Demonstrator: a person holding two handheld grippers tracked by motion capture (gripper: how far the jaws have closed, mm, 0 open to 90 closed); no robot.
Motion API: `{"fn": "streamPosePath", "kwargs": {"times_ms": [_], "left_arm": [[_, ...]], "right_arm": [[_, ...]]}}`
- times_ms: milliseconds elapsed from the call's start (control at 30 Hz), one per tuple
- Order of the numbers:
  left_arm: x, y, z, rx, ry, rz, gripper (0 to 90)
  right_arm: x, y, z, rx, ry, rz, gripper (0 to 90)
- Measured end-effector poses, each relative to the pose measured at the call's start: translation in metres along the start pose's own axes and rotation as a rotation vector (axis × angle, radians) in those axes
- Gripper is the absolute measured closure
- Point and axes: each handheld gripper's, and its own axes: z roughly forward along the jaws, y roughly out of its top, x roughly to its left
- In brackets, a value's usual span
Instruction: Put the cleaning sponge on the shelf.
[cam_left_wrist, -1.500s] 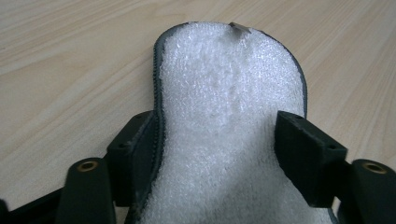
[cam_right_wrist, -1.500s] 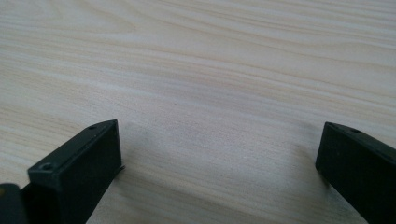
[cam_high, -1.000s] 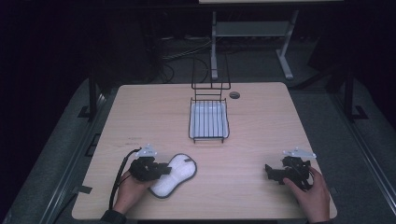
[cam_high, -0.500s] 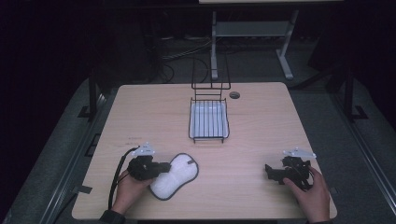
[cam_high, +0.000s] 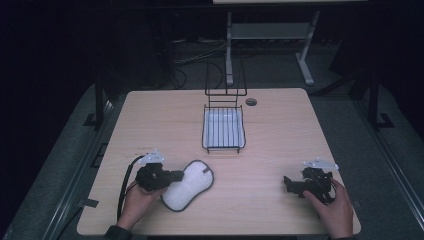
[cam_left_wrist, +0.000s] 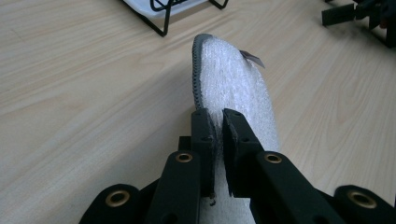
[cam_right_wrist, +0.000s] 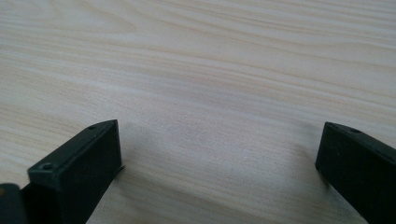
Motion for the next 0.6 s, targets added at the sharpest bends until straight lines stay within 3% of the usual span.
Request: {"fn": "streamPosePath", "kwargs": {"times_ms": [600], "left_arm": [[0.002,0.018,-0.018,-0.109,0.015,-0.004,85.2]], "right_arm": [[0.0,0.0,0.0,0.0,0.0,0.0,0.0]]}}
